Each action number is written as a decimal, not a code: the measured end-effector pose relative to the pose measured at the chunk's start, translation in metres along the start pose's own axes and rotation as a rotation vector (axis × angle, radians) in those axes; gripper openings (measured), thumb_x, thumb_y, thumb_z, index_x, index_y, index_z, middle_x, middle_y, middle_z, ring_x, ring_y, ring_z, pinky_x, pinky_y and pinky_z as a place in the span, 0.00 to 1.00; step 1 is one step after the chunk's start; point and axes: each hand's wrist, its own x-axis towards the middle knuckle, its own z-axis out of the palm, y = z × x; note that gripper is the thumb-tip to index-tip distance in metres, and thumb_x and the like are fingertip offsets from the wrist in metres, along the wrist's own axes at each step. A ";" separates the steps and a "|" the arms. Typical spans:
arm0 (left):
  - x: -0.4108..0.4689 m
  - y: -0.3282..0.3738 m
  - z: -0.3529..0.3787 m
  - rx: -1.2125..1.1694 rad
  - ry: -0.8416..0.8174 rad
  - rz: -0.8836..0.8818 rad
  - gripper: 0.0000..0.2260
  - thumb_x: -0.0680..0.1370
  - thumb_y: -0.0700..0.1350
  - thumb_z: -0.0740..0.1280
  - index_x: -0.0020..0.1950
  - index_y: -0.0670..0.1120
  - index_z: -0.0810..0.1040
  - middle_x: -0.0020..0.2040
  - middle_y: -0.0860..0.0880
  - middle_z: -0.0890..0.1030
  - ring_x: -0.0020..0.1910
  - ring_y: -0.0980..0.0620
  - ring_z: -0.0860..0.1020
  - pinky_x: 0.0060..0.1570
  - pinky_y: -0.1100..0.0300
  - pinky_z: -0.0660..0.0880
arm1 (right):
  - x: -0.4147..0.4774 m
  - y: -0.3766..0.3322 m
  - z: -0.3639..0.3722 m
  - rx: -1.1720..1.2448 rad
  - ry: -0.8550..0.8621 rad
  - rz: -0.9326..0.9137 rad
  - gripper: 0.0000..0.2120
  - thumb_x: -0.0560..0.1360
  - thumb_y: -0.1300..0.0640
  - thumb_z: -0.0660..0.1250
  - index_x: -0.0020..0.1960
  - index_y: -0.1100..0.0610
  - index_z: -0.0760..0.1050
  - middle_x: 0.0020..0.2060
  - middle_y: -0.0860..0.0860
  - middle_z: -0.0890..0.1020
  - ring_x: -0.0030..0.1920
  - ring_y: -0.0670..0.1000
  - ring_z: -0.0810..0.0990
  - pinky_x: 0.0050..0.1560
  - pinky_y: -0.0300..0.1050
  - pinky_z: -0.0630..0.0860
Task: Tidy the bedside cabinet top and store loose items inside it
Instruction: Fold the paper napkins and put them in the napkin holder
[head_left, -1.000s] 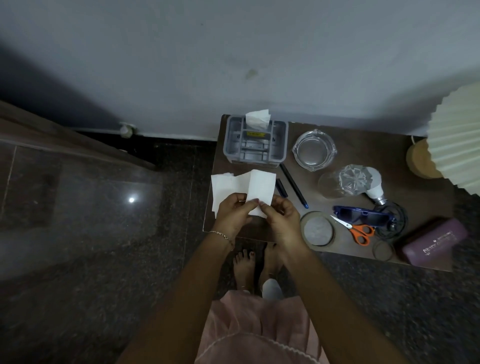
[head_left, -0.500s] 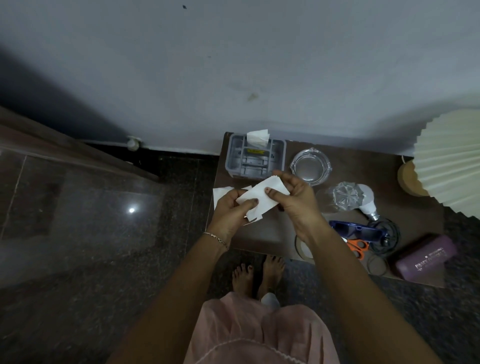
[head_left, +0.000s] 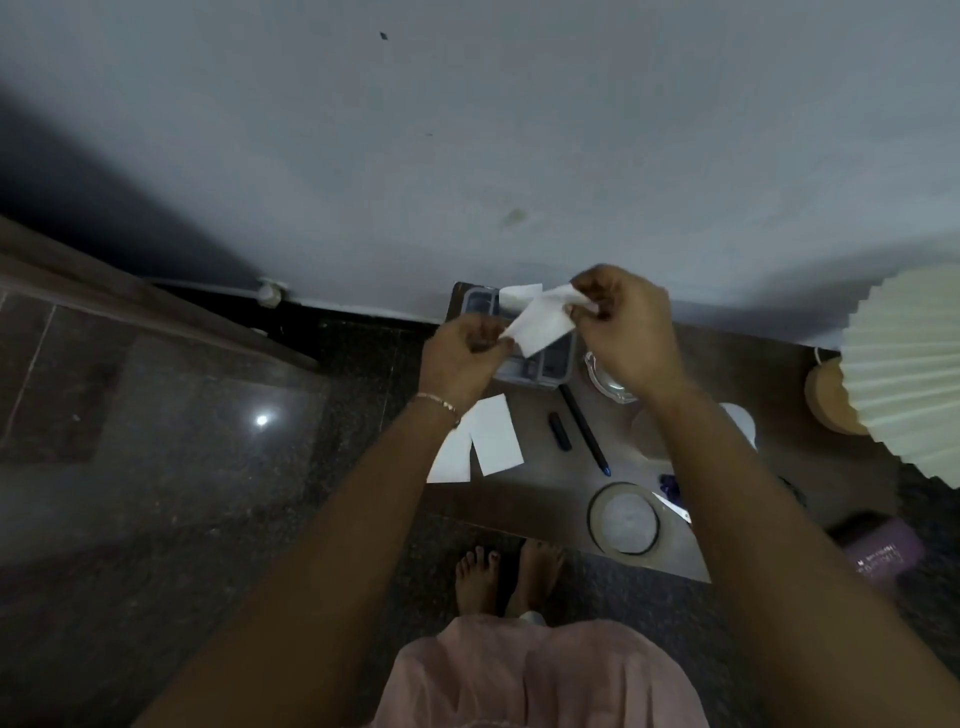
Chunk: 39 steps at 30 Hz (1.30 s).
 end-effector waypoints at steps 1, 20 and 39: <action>0.009 0.005 -0.001 0.068 0.009 0.049 0.08 0.72 0.40 0.72 0.50 0.43 0.82 0.46 0.44 0.83 0.47 0.48 0.81 0.51 0.58 0.78 | 0.008 -0.003 -0.003 -0.036 0.010 -0.040 0.08 0.71 0.65 0.69 0.50 0.59 0.81 0.44 0.52 0.84 0.41 0.47 0.79 0.45 0.37 0.75; 0.060 0.014 0.003 0.523 -0.004 0.157 0.10 0.73 0.44 0.71 0.54 0.46 0.82 0.51 0.44 0.83 0.51 0.47 0.80 0.53 0.55 0.77 | 0.049 0.015 0.028 -0.451 -0.192 -0.407 0.08 0.72 0.66 0.64 0.50 0.61 0.77 0.43 0.59 0.82 0.42 0.61 0.80 0.40 0.52 0.76; 0.059 -0.004 -0.001 0.344 0.079 0.119 0.08 0.73 0.42 0.70 0.51 0.47 0.82 0.47 0.50 0.84 0.47 0.52 0.81 0.52 0.57 0.78 | 0.030 0.019 0.053 -0.591 0.009 -0.276 0.04 0.69 0.65 0.67 0.42 0.59 0.76 0.36 0.55 0.81 0.39 0.60 0.78 0.33 0.46 0.67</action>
